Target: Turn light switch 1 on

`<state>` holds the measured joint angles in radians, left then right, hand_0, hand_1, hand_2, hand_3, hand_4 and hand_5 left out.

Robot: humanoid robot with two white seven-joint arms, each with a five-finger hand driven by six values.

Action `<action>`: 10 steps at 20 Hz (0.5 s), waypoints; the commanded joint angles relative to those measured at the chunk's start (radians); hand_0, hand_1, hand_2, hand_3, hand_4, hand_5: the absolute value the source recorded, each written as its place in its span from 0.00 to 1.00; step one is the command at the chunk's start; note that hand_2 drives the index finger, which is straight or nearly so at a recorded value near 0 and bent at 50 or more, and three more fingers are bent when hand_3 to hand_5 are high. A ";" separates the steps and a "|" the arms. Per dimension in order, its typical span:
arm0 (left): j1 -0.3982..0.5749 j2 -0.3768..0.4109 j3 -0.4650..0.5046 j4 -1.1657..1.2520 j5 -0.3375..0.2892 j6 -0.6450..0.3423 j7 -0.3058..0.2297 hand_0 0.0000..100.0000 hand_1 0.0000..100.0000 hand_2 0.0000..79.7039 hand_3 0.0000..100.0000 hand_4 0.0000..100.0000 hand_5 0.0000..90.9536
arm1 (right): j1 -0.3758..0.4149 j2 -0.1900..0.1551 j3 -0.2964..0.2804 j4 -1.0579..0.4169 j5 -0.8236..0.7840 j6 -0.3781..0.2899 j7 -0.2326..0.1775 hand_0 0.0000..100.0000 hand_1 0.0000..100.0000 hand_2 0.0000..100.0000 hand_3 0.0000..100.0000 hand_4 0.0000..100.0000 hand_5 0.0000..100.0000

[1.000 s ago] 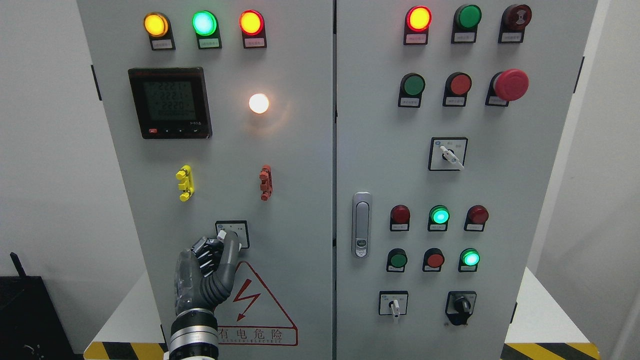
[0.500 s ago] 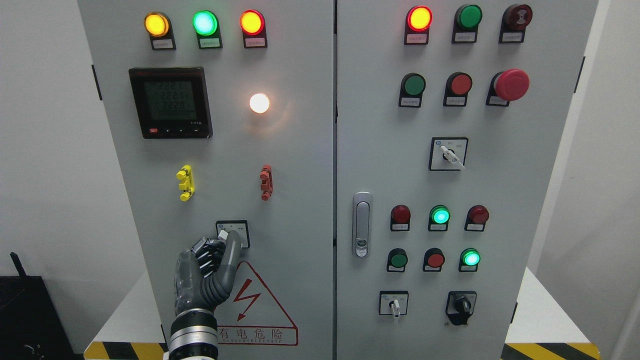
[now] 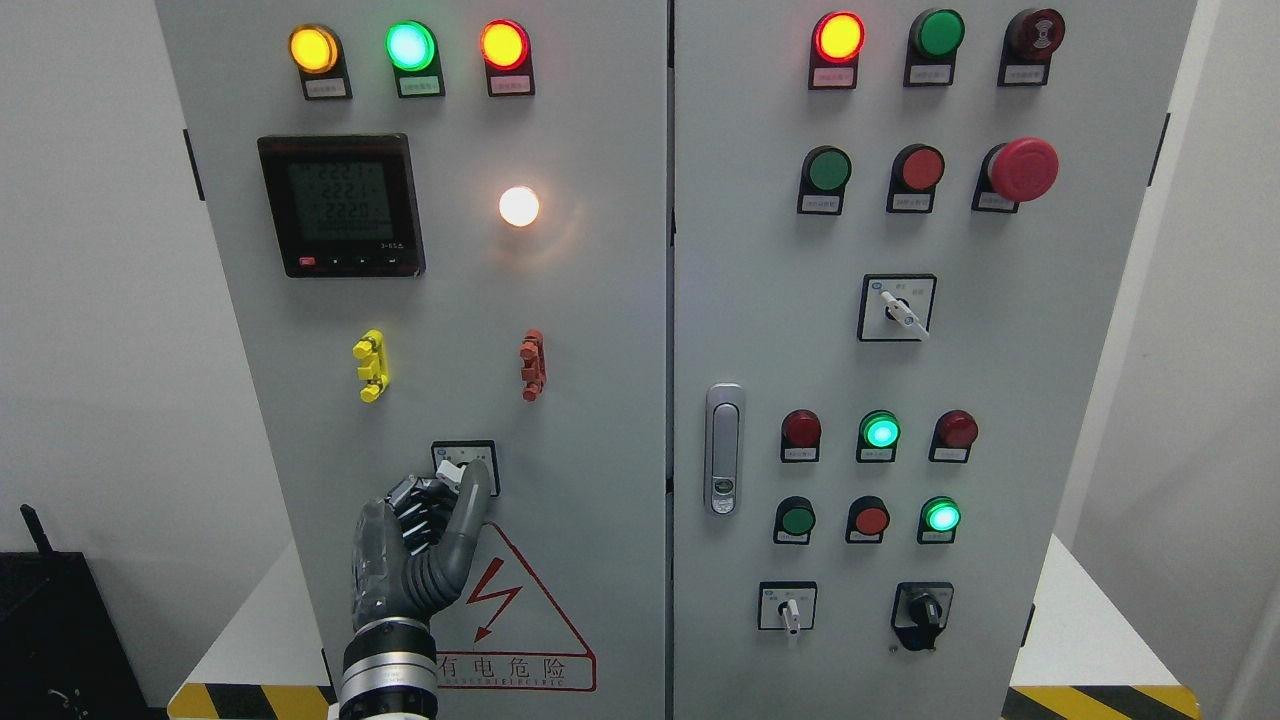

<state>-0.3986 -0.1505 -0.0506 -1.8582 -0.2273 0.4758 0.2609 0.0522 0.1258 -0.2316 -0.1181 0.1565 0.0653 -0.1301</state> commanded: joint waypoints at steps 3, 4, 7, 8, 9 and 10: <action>0.020 0.003 -0.003 -0.012 0.002 -0.006 0.003 0.18 0.44 0.77 0.93 0.94 0.95 | 0.000 0.000 0.000 0.000 0.000 0.001 0.000 0.31 0.00 0.00 0.00 0.00 0.00; 0.021 0.003 -0.005 -0.013 0.002 -0.008 0.003 0.18 0.44 0.77 0.93 0.94 0.95 | 0.000 0.000 0.000 0.000 0.000 0.001 0.000 0.31 0.00 0.00 0.00 0.00 0.00; 0.034 0.003 -0.009 -0.030 0.002 -0.011 0.003 0.18 0.44 0.77 0.93 0.94 0.95 | 0.000 0.000 0.000 0.000 0.000 0.001 0.000 0.31 0.00 0.00 0.00 0.00 0.00; 0.035 0.003 -0.012 -0.036 0.002 -0.011 0.001 0.18 0.44 0.77 0.93 0.94 0.95 | 0.000 0.000 0.000 0.000 0.000 0.001 0.000 0.31 0.00 0.00 0.00 0.00 0.00; 0.035 0.005 -0.014 -0.042 0.002 -0.011 0.003 0.18 0.44 0.77 0.93 0.94 0.95 | 0.000 0.000 0.000 0.000 0.000 0.001 0.000 0.31 0.00 0.00 0.00 0.00 0.00; 0.037 0.005 -0.015 -0.042 0.002 -0.011 0.003 0.18 0.44 0.77 0.93 0.94 0.95 | 0.000 0.000 0.000 0.000 0.000 0.001 0.000 0.31 0.00 0.00 0.00 0.00 0.00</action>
<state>-0.3737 -0.1485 -0.0556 -1.8727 -0.2262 0.4650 0.2617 0.0522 0.1258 -0.2316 -0.1181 0.1565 0.0653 -0.1300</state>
